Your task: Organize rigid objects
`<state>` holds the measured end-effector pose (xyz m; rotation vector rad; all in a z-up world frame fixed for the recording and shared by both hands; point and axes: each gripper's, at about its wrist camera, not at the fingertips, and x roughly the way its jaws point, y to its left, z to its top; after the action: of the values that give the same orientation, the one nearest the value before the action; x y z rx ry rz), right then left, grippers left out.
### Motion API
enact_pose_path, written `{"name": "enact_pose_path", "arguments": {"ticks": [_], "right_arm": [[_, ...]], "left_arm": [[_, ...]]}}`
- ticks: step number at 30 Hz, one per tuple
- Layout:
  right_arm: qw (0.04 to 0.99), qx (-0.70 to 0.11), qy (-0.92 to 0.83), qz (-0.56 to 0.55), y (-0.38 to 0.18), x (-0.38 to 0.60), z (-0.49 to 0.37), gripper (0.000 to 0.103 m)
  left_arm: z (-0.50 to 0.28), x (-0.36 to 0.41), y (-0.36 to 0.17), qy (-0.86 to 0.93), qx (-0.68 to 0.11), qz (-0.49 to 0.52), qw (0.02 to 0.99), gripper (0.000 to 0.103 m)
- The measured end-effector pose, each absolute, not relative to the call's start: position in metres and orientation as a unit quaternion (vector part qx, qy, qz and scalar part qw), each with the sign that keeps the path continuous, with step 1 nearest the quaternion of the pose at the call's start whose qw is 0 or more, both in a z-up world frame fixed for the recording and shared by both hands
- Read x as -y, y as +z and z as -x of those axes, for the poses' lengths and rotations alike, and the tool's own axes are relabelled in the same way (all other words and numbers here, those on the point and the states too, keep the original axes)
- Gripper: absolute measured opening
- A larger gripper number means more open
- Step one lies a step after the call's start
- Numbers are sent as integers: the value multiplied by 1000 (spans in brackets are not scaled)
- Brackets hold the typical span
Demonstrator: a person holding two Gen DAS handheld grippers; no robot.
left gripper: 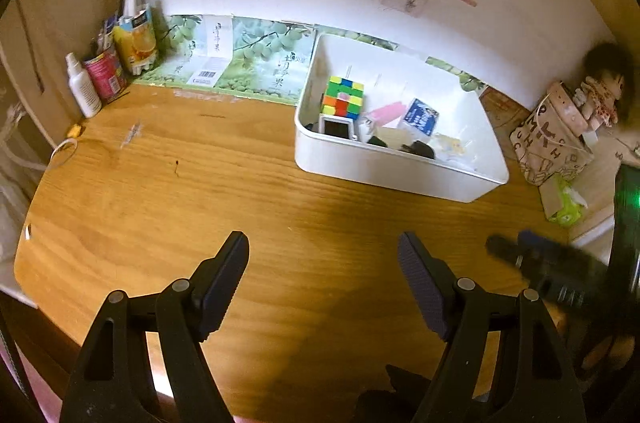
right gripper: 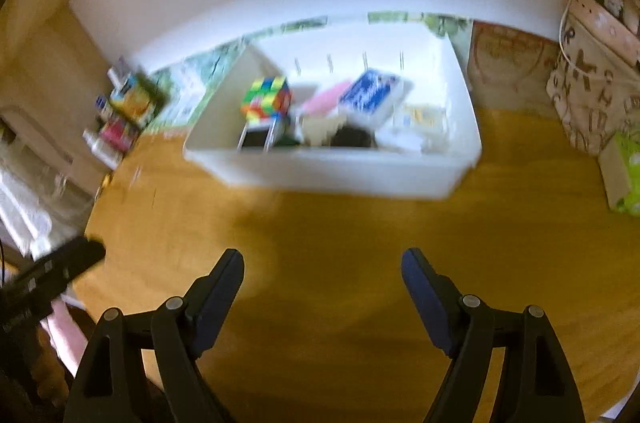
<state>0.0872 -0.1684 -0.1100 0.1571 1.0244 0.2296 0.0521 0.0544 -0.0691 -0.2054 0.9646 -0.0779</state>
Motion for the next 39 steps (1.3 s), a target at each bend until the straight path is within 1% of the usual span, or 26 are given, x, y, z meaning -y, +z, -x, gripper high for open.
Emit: {"name": "enact_pose_path", "arguments": {"ticks": [4,8,15,16,19,21,23,24,26,27,39], "right_arm": [[860,-488,119,-83,-97,180,-49,84],[867,-477,125,-66,-78,183,-21,84],[879,-462,106,-52,-54,182,7,84],[879,-462,104,-56,-53,183,11,84],[881,-459,92,-60,-53,186,20,84],[885,-454,81,-67,-54,190,26,85],[886,-451,73,-80,-56,195,28,85],[887,-449,67,-86,-56,198,29,87],[888,-447,60,-91,-57,201,32,100],[888,-447,56,-90,-57,200,34,103],[902,-427,42,-55,-49,183,40,103]], "left_arm": [[-34,-35,-54,-35,-450,86,888,80],[-17,-17,-36,-24,-438,58,897,80],[-2,3,-24,-31,-456,42,888,81],[0,6,-24,-28,-454,34,890,83],[7,15,-23,-26,-444,18,896,84],[11,19,-21,-27,-431,12,902,92],[15,22,-18,-30,-415,10,909,101],[19,23,-15,-31,-405,8,914,102],[23,26,-11,-27,-386,-4,922,102],[25,28,-9,-22,-381,-10,924,102],[28,20,-12,7,-383,-26,923,102]]}}
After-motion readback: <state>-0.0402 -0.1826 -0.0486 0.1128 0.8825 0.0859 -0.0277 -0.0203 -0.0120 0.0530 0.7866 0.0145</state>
